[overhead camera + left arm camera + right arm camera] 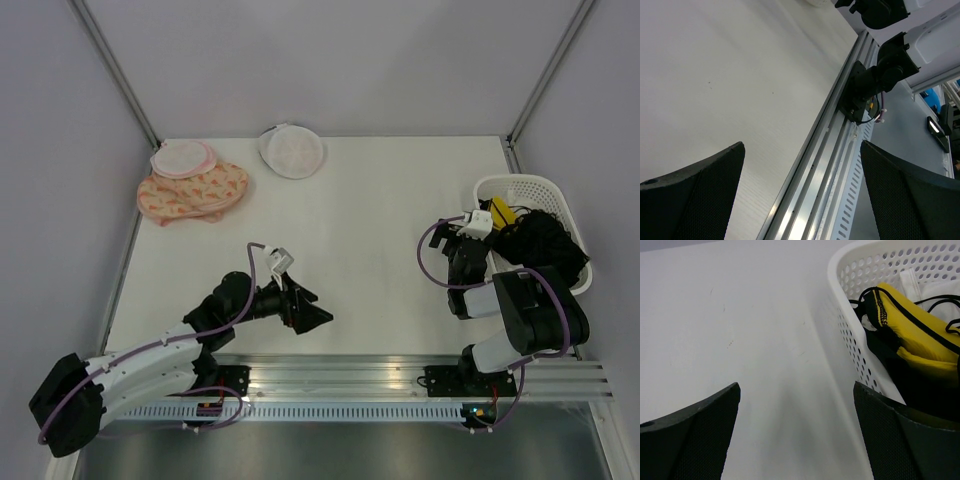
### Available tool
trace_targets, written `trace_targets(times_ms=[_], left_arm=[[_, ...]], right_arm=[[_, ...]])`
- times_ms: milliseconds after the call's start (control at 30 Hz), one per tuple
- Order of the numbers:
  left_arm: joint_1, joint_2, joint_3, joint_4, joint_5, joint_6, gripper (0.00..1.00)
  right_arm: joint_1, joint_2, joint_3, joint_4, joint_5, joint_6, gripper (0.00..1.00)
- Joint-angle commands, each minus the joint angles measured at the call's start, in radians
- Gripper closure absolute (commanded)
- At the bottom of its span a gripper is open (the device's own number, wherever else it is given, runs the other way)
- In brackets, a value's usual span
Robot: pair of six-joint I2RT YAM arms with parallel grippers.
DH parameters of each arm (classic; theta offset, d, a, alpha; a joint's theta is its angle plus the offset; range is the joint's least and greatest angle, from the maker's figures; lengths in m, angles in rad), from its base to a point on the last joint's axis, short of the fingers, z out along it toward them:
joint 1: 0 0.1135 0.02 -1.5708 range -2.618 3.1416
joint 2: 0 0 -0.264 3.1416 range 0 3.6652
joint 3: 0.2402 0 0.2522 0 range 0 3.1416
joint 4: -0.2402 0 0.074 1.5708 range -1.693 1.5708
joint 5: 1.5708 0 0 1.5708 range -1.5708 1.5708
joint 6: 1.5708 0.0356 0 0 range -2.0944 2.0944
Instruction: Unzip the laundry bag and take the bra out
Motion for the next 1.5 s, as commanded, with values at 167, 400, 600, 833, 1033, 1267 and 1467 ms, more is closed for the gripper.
trace_targets(times_ms=[167,400,600,833,1033,1267,1467], left_arm=[[-0.009,0.203,0.118,0.116,0.014,-0.037,0.0],[-0.012,0.313,0.14,0.156,-0.11,-0.14,0.0],[-0.07,0.321,0.193,0.07,-0.236,-0.181,0.0],[-0.122,0.24,0.173,0.004,-0.355,-0.186,0.0],[-0.122,0.168,0.124,-0.014,-0.357,-0.141,0.01],[-0.122,0.019,0.058,-0.106,-0.415,-0.1,0.0],[-0.122,-0.105,0.044,-0.25,-0.484,-0.104,0.0]], right_arm=[[-0.004,0.002,-0.006,0.067,-0.024,-0.004,0.02],[-0.004,0.002,-0.006,0.067,-0.024,-0.003,0.02],[-0.004,0.002,-0.006,0.067,-0.024,-0.003,0.02],[-0.004,0.002,-0.006,0.067,-0.024,-0.003,0.02],[-0.004,0.002,-0.006,0.067,-0.024,-0.004,0.02],[-0.002,0.002,-0.006,0.067,-0.025,-0.004,0.02],[-0.002,0.002,-0.006,0.067,-0.024,-0.003,0.02]])
